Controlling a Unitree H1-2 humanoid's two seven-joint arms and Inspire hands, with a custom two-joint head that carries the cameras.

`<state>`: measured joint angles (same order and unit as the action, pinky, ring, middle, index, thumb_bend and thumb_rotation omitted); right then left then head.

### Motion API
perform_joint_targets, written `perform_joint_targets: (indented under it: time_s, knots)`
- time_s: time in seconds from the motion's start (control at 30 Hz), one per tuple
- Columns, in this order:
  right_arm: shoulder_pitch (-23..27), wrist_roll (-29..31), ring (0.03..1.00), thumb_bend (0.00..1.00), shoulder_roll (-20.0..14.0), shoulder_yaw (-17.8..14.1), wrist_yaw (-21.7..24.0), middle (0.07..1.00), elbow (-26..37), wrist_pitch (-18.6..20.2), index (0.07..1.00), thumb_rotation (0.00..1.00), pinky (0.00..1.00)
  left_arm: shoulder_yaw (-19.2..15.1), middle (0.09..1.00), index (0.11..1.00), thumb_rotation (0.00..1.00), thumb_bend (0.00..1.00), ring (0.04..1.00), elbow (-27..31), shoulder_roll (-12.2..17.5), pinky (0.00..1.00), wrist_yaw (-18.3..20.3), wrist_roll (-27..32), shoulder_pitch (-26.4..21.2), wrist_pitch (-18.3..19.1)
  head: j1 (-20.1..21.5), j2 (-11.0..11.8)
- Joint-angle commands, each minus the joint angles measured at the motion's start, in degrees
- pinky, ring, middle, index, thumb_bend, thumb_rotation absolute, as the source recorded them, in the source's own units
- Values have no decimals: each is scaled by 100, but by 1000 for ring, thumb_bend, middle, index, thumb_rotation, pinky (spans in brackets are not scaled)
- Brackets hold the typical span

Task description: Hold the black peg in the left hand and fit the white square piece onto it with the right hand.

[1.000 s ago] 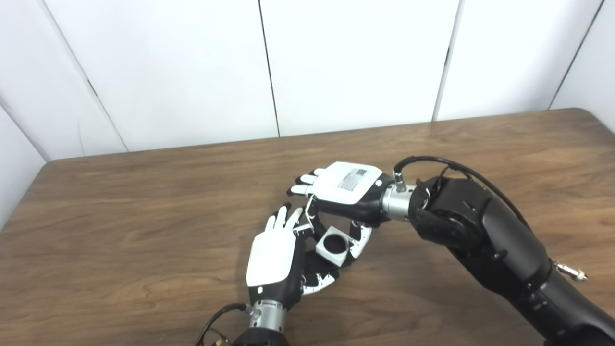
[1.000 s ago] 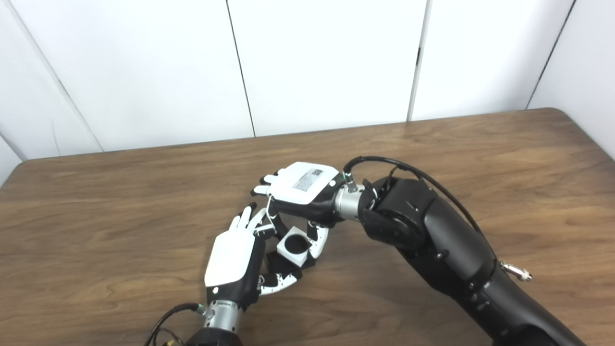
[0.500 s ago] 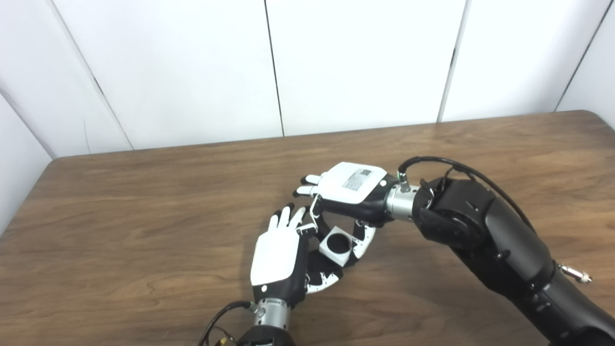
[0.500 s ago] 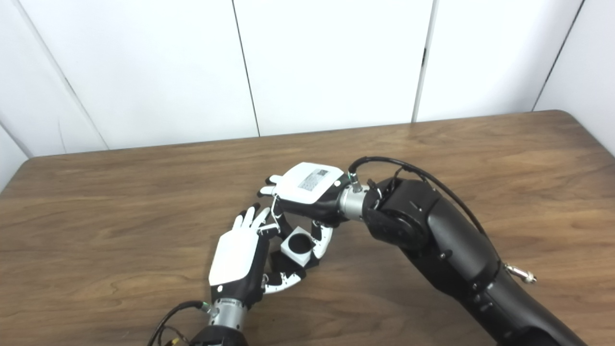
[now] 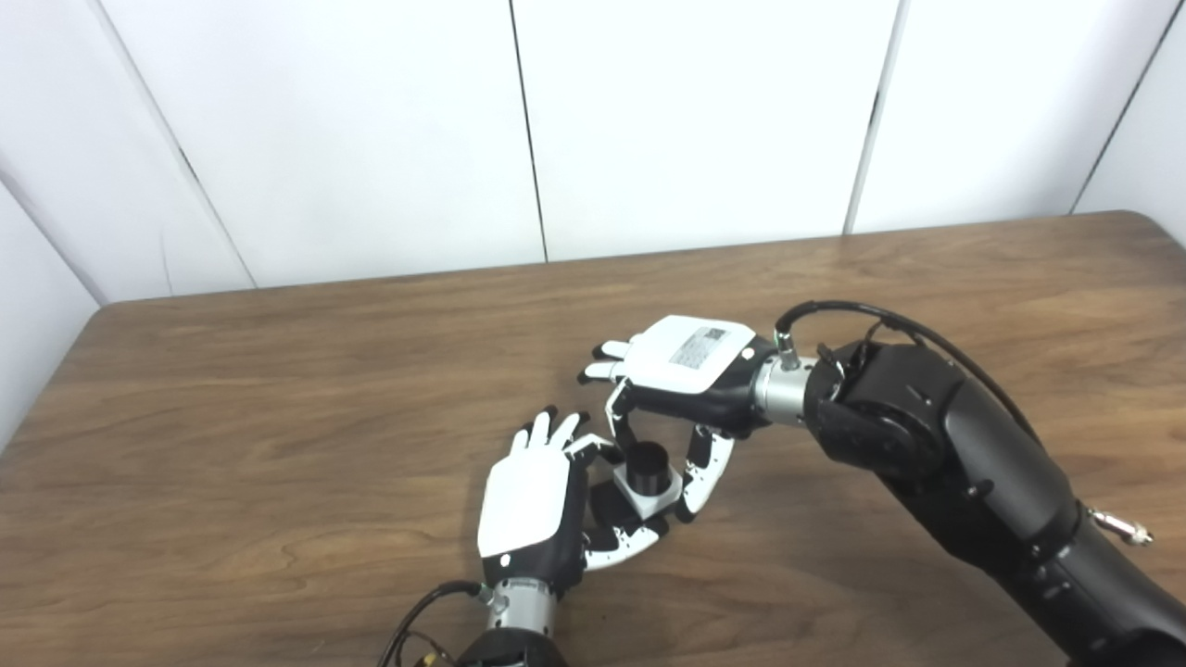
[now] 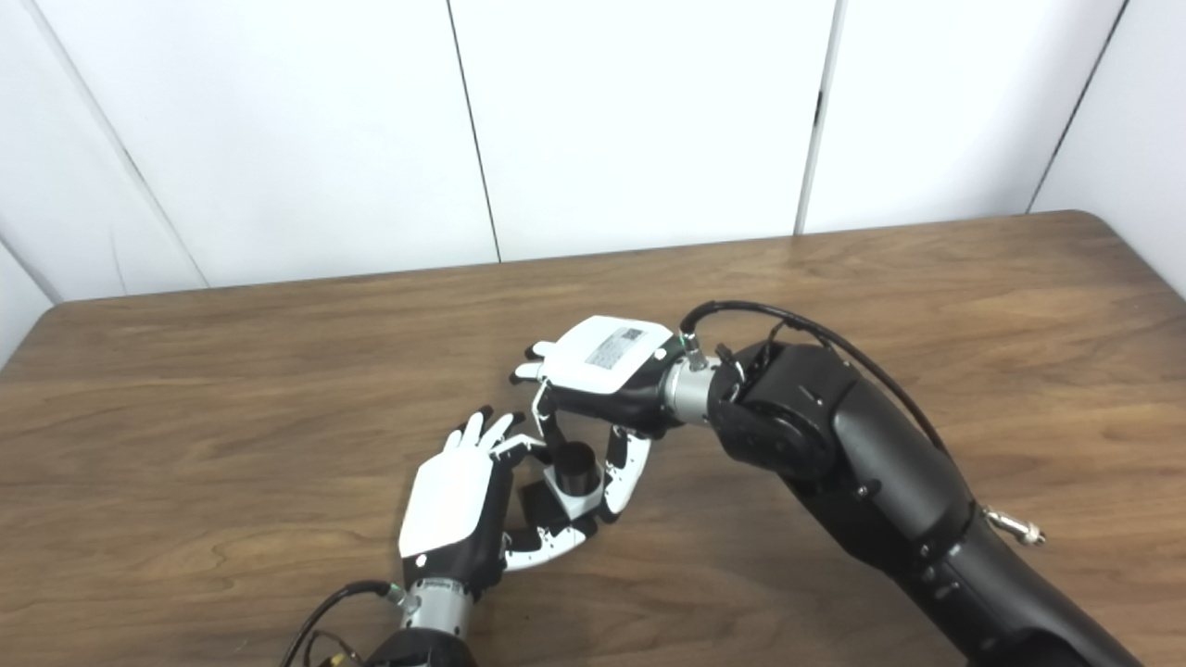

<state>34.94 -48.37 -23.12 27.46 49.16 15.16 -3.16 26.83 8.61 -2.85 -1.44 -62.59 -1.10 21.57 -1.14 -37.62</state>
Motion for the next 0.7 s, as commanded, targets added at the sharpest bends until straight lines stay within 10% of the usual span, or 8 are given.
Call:
perform_joint_targets:
  time_s: [0.0, 0.67]
  knots:
    - [218, 58, 1000, 917, -3, -119, -78, 959, 81, 10, 596, 316, 940, 27, 939, 683, 377, 802, 1000, -40, -46, 999, -33, 38, 79, -6, -8, -12]
    - [188, 152, 1000, 925, 23, -351, -218, 959, 36, 88, 587, 301, 928, -69, 949, 738, 347, 819, 1000, 95, 10, 1000, -64, 288, 144, -24, -37, 7]
